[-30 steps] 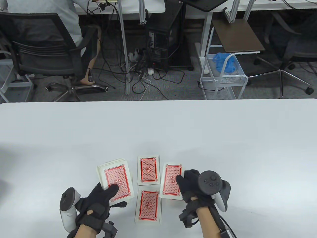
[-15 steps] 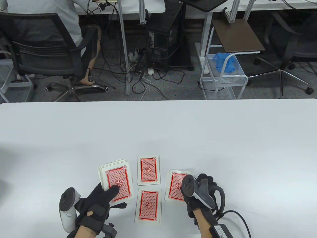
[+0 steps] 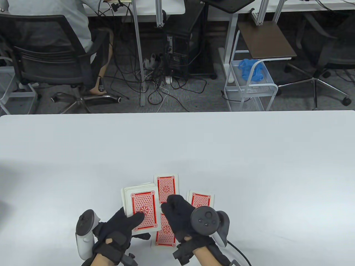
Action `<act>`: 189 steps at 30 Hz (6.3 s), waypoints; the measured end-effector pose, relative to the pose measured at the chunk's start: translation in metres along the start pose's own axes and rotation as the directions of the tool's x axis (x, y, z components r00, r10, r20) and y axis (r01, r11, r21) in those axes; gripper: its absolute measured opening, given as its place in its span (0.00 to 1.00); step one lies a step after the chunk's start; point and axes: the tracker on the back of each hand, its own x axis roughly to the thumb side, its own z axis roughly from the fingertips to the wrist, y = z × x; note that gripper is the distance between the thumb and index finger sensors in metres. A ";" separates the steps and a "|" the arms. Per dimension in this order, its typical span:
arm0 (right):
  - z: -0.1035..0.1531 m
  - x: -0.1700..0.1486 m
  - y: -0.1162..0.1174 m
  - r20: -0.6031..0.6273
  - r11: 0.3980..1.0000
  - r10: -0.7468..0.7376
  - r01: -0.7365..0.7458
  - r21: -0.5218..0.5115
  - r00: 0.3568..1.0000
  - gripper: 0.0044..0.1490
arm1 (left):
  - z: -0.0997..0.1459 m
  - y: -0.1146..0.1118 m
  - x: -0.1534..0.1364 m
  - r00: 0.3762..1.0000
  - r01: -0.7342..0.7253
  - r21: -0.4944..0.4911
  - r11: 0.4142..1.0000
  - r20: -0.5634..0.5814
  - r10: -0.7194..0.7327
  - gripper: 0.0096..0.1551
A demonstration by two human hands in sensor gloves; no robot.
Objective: Four-player card dealing with fan arrangement
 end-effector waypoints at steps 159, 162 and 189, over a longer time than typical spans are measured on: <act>-0.006 0.035 0.009 0.100 0.967 0.245 -0.250 0.039 0.964 0.41 | 0.004 0.004 0.000 0.991 -0.134 -0.044 0.990 0.009 0.135 0.29; 0.001 0.033 0.010 0.137 0.987 0.156 -0.147 -0.069 0.978 0.32 | 0.002 0.000 -0.003 0.984 -0.170 -0.117 0.979 0.029 0.174 0.29; -0.013 -0.117 -0.025 -0.384 0.899 0.435 -0.366 0.242 0.814 0.26 | 0.002 0.029 -0.009 0.981 -0.193 0.024 0.981 0.017 0.193 0.30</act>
